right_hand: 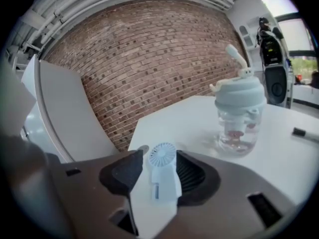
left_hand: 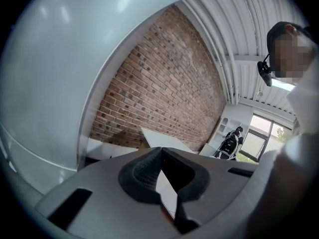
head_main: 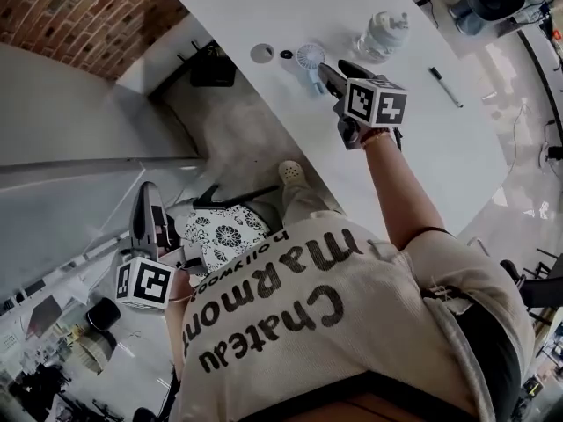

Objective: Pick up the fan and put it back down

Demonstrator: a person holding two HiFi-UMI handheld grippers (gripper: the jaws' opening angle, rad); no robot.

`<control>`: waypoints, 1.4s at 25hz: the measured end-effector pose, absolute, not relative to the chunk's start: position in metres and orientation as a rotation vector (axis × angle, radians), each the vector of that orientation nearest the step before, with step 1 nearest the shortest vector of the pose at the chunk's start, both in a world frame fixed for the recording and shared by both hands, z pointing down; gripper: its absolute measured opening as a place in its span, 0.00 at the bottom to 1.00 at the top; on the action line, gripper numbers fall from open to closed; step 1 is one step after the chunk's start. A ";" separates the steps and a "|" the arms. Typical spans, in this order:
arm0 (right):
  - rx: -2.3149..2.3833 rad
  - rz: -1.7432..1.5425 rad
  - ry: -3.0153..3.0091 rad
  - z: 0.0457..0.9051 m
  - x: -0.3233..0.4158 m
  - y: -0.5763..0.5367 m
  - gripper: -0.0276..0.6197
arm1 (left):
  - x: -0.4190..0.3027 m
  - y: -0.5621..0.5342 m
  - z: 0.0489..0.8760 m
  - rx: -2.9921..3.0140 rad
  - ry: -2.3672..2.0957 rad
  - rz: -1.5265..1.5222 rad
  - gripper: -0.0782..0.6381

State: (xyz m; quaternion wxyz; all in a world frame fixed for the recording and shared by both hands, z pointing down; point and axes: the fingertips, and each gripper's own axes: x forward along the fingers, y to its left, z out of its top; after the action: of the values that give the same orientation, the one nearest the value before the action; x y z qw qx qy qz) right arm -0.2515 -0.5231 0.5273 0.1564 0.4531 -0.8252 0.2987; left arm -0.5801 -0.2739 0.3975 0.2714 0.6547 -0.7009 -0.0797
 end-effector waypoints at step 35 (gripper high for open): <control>1.181 0.590 -2.087 0.607 -0.276 -0.520 0.38 | -0.571 -0.272 0.416 1.734 -1.879 -0.193 0.11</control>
State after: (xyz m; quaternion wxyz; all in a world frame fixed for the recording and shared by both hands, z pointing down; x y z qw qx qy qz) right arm -0.2758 -0.5197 0.6071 0.3298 0.4514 -0.7979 0.2256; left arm -0.5706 -0.2724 0.4160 0.2847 0.6482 -0.7025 -0.0723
